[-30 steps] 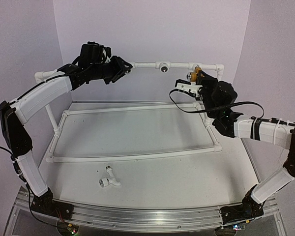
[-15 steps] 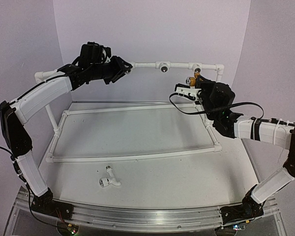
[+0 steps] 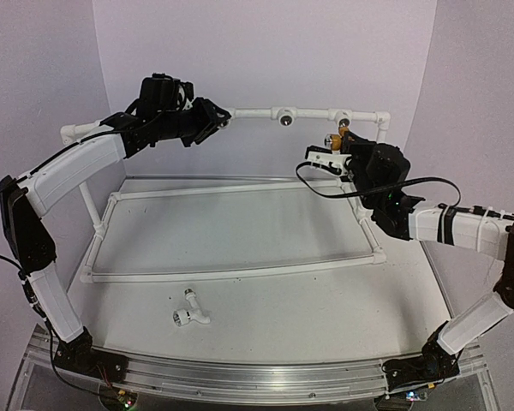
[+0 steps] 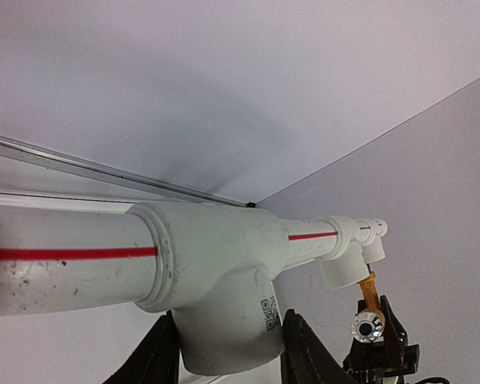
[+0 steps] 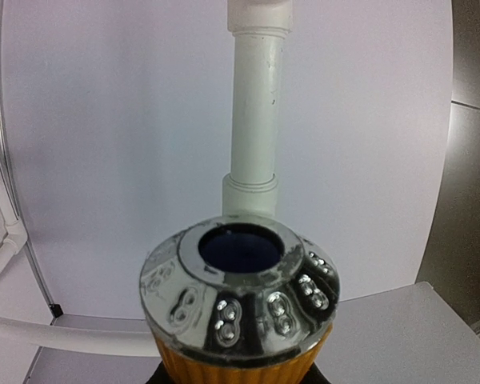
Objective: Install the water faucets
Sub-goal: Hold the pipeline at the center of the board.
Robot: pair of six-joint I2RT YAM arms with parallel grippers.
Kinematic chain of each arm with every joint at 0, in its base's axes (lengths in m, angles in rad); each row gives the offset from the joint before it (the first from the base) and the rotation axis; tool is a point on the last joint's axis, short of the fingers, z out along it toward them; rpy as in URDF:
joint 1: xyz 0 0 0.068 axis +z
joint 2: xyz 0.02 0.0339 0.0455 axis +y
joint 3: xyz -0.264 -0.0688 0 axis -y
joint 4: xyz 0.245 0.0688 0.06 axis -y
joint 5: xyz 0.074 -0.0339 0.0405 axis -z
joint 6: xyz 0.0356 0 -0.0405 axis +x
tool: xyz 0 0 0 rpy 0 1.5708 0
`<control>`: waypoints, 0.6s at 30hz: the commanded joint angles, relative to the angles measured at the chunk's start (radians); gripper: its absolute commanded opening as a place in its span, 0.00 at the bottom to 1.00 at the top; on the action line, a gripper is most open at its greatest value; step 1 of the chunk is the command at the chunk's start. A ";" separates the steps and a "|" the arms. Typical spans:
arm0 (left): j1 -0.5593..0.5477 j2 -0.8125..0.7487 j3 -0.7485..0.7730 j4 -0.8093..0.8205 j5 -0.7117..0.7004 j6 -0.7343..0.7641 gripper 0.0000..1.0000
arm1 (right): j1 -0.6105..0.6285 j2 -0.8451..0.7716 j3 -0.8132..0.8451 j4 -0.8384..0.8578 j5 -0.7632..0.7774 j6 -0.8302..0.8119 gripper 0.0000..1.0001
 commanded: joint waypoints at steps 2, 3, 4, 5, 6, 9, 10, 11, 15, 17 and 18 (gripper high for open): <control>0.000 -0.021 -0.022 0.018 0.014 0.062 0.05 | -0.017 -0.057 0.035 0.041 -0.009 0.010 0.00; 0.000 -0.021 -0.023 0.018 0.014 0.062 0.05 | -0.017 -0.058 0.036 0.041 -0.010 0.006 0.00; 0.000 -0.021 -0.025 0.018 0.014 0.063 0.04 | -0.017 -0.060 0.038 0.040 -0.010 0.004 0.00; 0.000 -0.020 -0.025 0.018 0.014 0.063 0.04 | -0.018 -0.062 0.040 0.040 -0.011 0.003 0.00; 0.000 -0.019 -0.027 0.018 0.014 0.062 0.04 | -0.018 -0.063 0.041 0.040 -0.013 0.007 0.00; 0.000 -0.015 -0.025 0.019 0.022 0.060 0.03 | -0.019 -0.058 0.043 0.034 -0.027 0.020 0.00; 0.000 -0.014 -0.024 0.019 0.024 0.060 0.03 | -0.019 -0.052 0.044 0.031 -0.028 0.017 0.00; 0.000 -0.014 -0.024 0.019 0.025 0.060 0.02 | -0.019 -0.047 0.048 0.031 -0.029 0.016 0.00; 0.000 -0.016 -0.025 0.020 0.029 0.058 0.02 | -0.018 -0.035 0.051 0.027 -0.045 0.027 0.00; 0.000 -0.017 -0.025 0.021 0.033 0.059 0.01 | -0.019 -0.027 0.058 0.027 -0.043 0.032 0.00; -0.001 -0.017 -0.026 0.022 0.035 0.061 0.00 | -0.019 -0.024 0.063 0.029 -0.041 0.033 0.00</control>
